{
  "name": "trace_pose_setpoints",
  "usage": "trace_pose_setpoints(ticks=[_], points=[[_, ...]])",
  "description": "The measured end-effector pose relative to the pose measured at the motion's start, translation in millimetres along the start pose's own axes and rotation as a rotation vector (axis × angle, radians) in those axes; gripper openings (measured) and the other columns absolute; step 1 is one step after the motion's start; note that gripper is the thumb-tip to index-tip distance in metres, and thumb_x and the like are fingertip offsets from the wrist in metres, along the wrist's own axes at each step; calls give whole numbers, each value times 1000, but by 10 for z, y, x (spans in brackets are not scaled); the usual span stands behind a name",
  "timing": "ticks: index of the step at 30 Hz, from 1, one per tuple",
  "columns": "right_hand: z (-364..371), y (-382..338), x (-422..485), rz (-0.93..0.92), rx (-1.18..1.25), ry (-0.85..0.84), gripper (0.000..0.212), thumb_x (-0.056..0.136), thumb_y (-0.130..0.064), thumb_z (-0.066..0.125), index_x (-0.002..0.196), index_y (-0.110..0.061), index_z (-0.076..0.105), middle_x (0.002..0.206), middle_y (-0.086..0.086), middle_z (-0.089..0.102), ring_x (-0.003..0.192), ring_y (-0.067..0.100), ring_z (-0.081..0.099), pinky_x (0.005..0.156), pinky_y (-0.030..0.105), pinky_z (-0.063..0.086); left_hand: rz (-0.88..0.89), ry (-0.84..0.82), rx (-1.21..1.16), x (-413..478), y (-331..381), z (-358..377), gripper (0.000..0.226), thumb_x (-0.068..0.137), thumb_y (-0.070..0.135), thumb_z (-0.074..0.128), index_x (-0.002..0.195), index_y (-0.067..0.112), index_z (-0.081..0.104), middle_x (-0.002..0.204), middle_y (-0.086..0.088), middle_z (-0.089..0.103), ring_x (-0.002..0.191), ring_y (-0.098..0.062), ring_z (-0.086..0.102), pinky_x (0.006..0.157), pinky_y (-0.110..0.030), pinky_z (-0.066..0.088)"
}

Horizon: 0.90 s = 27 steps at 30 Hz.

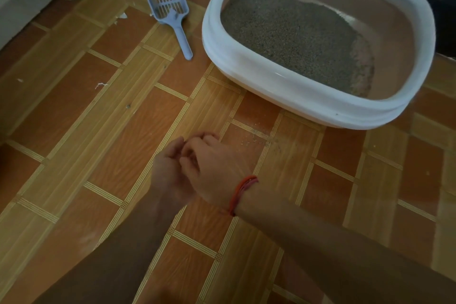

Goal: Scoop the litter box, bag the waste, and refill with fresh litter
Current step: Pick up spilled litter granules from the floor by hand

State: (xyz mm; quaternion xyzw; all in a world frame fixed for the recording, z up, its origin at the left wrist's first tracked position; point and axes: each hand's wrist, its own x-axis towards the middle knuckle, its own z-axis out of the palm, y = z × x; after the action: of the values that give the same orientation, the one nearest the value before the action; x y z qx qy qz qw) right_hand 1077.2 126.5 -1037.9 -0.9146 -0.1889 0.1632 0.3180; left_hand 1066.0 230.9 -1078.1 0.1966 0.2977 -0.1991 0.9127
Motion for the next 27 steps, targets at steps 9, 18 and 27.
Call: trace_pose_setpoints(ticks=[9, 18, 27], points=[[-239, 670, 8, 205, 38, 171, 9, 89, -35, 62, 80, -36, 58, 70, -21, 46, 67, -4, 43, 64, 17, 33, 144, 147, -151, -3, 85, -30, 53, 101, 22, 37, 83, -9, 76, 107, -23, 72, 101, -36, 71, 82, -46, 60], [-253, 1063, 43, 341, -71, 108, 7, 91, -31, 62, 93, -32, 69, 78, -20, 49, 69, -5, 44, 58, 9, 28, 132, 159, -160, 28, 71, -32, 50, 102, 21, 37, 90, -9, 74, 109, -23, 72, 103, -35, 70, 84, -46, 59], [-216, 1054, 116, 318, -69, 84, 12, 90, -29, 62, 81, -31, 69, 74, -20, 55, 71, -3, 50, 59, 11, 32, 126, 176, -166, 13, 69, -55, 46, 102, 22, 36, 98, -9, 71, 113, -24, 70, 105, -36, 70, 85, -47, 59]])
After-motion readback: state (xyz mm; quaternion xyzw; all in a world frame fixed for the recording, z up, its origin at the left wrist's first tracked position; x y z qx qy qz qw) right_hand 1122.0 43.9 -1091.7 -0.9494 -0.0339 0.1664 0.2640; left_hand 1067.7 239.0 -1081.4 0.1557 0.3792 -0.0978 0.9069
